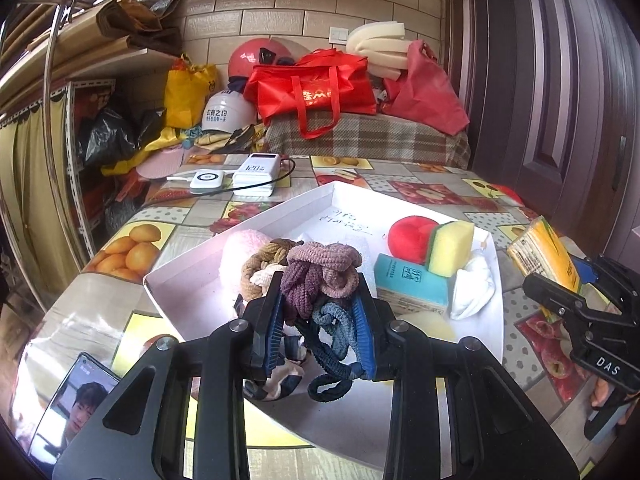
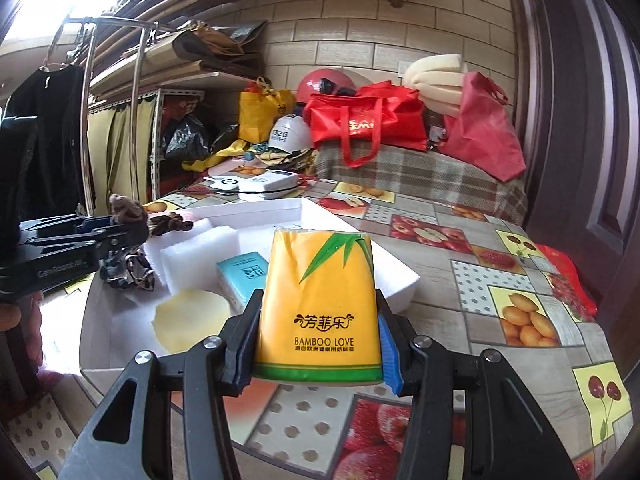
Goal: Organize soft objects
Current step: 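Carry the hair ties and yellow tissue pack over the white box with both grippers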
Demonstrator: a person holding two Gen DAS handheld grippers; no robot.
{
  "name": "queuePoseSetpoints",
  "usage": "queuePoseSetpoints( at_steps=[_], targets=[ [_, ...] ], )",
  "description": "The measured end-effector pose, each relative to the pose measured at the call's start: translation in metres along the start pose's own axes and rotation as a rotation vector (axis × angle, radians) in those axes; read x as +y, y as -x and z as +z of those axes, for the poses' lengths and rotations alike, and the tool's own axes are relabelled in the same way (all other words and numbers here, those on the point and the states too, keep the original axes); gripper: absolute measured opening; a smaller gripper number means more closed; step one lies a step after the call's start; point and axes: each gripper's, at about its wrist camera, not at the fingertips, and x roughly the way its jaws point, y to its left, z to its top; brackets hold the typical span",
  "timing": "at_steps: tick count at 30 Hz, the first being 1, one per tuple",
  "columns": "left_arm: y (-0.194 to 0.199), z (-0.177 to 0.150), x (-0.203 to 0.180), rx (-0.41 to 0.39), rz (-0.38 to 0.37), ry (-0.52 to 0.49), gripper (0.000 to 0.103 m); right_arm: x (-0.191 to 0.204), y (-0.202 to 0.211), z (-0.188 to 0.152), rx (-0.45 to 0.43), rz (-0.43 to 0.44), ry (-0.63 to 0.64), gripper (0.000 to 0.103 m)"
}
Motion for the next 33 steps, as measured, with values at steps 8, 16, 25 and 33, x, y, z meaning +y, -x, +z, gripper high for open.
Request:
queuePoseSetpoints(
  at_steps=[8,16,25,33],
  targets=[
    [-0.008,0.003,0.0,0.01,-0.002,-0.011,0.031,0.011,-0.016,0.006,0.02,0.037,-0.016,0.05],
    [-0.022,0.006,0.005,0.045,-0.016,0.003,0.031,0.019,-0.031,0.012,0.046,0.086,-0.019,0.05],
    [-0.048,0.01,-0.001,0.146,-0.047,-0.033,0.031,0.03,-0.055,0.018,0.128,0.16,-0.027,0.05],
    [-0.065,0.007,-0.006,0.235,-0.07,-0.054,0.031,0.025,-0.082,0.022,0.201,0.173,-0.093,0.05]
  ],
)
